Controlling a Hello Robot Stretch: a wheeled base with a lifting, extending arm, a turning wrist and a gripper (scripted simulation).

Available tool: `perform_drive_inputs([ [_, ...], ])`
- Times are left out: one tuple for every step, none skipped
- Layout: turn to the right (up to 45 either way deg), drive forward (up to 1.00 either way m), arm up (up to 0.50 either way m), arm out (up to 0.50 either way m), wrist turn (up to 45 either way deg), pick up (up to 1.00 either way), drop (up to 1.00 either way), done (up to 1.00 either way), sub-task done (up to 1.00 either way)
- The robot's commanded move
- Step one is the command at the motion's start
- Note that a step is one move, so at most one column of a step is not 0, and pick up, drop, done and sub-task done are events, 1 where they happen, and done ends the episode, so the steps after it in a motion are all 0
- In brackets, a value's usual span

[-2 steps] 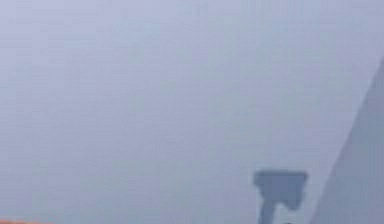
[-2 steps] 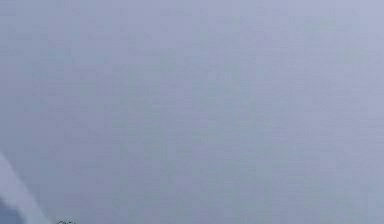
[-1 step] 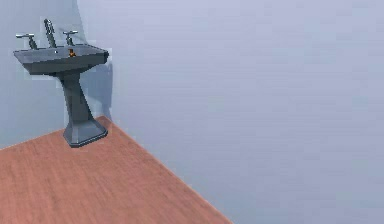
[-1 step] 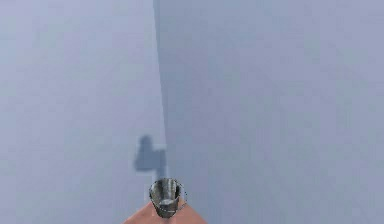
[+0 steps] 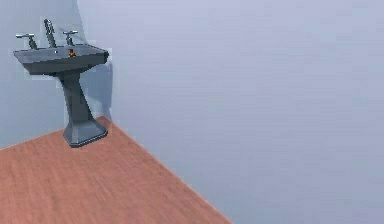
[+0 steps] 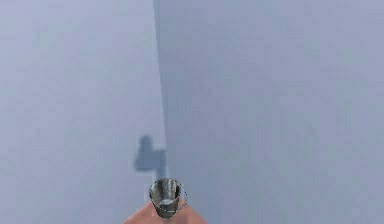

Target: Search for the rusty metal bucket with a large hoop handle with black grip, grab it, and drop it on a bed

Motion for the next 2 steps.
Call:
perform_drive_inputs([
  [0.0,0.00,0.00,0.48,0.0,0.00,0.00,0.00,0.00],
  [0.0,0.00,0.00,0.00,45.0,0.00,0.00,0.00,0.00],
])
